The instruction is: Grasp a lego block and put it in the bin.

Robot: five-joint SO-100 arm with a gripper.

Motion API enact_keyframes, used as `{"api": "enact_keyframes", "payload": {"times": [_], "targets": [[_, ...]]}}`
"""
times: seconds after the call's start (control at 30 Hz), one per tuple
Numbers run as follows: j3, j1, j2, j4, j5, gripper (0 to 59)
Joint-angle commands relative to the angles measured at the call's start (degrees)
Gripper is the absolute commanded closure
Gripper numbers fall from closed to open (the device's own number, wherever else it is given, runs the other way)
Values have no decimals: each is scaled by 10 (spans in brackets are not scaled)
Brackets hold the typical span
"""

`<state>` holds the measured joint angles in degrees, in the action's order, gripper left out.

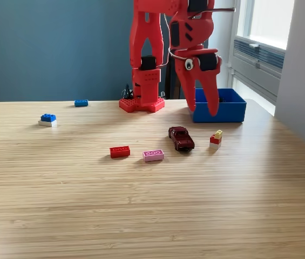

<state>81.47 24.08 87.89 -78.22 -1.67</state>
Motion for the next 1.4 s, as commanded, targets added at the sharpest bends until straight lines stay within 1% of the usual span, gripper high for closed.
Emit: {"api": "enact_keyframes", "payload": {"times": [0.03,0.1,0.23,0.37,0.57,0.77,1.03,1.33,1.4], "targets": [[-54,41,4,1,-20,265],[-63,53,-15,0,-25,268],[-98,58,-93,-10,-26,281],[-109,59,-159,-12,-32,287],[-139,57,-223,-12,-45,288],[-157,61,-251,-11,-46,293],[-170,76,-282,-10,-40,323],[-182,85,-300,-10,-31,368],[-185,83,-300,-10,-30,396]]}}
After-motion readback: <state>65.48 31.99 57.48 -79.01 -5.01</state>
